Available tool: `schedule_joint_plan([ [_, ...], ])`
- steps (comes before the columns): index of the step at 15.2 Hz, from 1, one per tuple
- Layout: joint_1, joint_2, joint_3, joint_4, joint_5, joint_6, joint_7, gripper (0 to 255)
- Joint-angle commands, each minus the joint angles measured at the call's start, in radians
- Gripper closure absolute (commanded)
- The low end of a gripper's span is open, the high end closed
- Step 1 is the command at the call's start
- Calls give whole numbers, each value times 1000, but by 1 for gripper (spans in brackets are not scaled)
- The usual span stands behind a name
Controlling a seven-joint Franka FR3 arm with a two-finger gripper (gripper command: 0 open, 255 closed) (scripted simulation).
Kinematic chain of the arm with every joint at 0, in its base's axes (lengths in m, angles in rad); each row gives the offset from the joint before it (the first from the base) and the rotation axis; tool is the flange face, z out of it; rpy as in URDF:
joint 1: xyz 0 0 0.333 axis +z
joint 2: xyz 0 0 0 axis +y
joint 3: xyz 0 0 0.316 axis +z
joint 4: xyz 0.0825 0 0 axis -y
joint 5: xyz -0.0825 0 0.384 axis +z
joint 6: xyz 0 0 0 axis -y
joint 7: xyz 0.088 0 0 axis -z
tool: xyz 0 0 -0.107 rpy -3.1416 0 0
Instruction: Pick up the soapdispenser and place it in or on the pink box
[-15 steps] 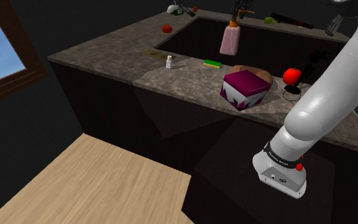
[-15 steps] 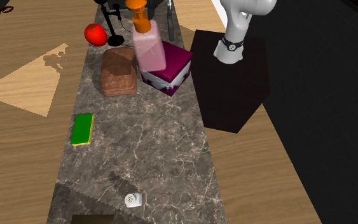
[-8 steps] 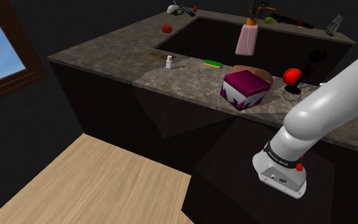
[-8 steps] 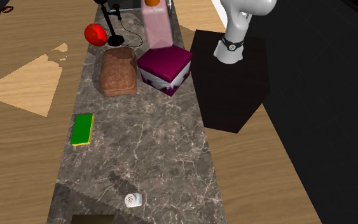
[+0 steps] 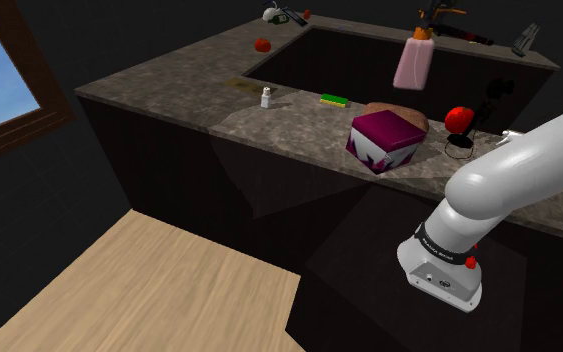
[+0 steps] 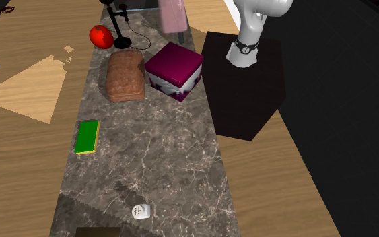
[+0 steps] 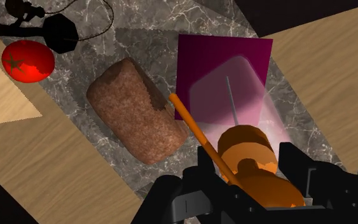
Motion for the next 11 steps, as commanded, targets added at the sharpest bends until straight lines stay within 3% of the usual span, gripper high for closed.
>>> schedule_joint_plan([
  [1,-2,-13,-1,-34,-4,21,3,255],
  [11,-9,-53,-8,-203,-19,150,26,255],
])
